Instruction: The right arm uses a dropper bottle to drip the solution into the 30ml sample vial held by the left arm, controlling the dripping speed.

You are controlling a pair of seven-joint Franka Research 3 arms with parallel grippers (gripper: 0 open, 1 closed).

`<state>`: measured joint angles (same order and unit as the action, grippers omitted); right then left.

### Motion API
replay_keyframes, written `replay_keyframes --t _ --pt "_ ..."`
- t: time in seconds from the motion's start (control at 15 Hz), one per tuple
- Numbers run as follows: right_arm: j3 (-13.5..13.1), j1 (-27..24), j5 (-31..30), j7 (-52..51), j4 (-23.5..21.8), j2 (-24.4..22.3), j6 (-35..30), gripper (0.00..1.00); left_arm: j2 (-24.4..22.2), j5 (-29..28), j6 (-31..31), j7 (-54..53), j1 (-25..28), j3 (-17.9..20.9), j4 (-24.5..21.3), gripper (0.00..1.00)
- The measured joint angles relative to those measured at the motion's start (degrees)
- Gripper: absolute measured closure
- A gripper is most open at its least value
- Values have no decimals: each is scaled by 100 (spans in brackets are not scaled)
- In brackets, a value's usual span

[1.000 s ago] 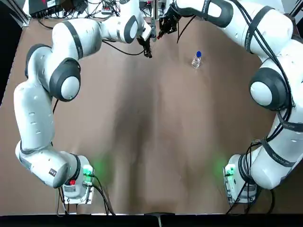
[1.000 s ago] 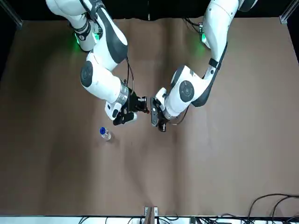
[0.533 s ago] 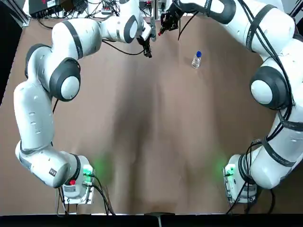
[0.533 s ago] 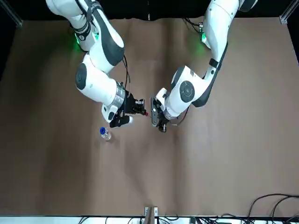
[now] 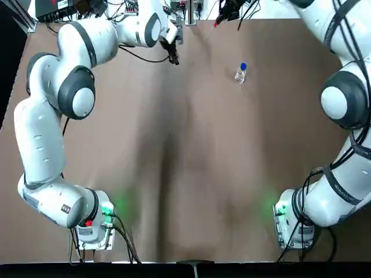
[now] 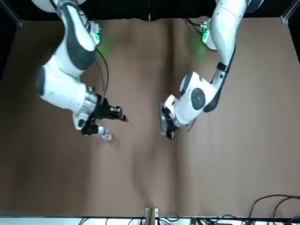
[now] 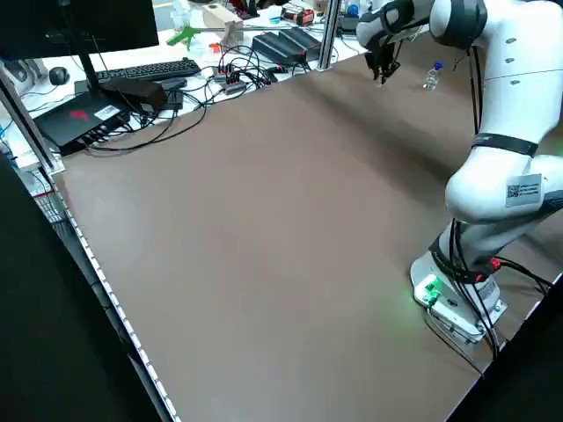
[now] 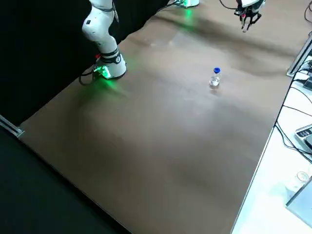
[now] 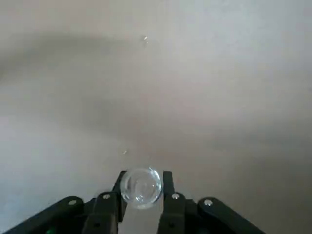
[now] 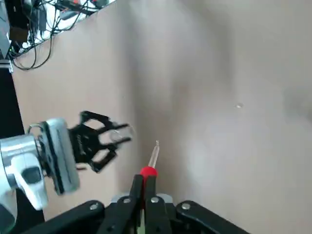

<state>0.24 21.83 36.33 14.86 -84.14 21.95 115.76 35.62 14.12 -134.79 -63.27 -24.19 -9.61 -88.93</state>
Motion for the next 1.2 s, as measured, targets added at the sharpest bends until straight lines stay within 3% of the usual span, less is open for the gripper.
replay_keyframes --t 0.2,0.67,0.87,1.2 --pt "-40 -551 -101 -15 1 -167 -595 96 7 0 133 -653 806 -338 -116 69" --pt "-76 -857 -1794 20 -61 -154 -694 96 57 0 631 -1865 2355 -936 -300 69" --pt "-84 -901 -2329 23 -112 -60 -753 96 186 111 696 -2335 2694 -996 -371 69" --pt "-38 -778 -2760 23 -175 344 -950 96 640 431 382 -2898 2719 -1036 -392 69"
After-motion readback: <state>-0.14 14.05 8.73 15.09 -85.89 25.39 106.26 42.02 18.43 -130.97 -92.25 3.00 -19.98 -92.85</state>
